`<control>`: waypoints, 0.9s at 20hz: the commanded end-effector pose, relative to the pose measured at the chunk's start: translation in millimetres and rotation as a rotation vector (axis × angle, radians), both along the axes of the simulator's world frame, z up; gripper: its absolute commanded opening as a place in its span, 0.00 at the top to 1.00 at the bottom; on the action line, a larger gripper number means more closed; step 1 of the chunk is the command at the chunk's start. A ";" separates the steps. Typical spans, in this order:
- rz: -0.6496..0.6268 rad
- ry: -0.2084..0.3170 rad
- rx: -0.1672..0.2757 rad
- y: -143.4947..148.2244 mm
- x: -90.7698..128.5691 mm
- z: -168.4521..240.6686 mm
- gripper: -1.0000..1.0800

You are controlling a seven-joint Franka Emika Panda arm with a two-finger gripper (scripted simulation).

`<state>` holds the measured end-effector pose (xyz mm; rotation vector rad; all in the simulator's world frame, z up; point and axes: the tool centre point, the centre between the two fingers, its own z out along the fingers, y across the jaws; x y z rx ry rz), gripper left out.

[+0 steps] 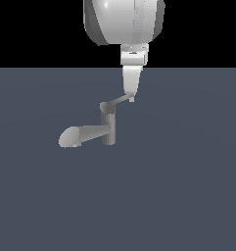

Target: Turn on the faucet by rotating a designated handle.

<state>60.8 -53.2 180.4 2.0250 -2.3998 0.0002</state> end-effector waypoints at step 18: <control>0.005 -0.001 0.001 3.5 -29.7 1.5 1.00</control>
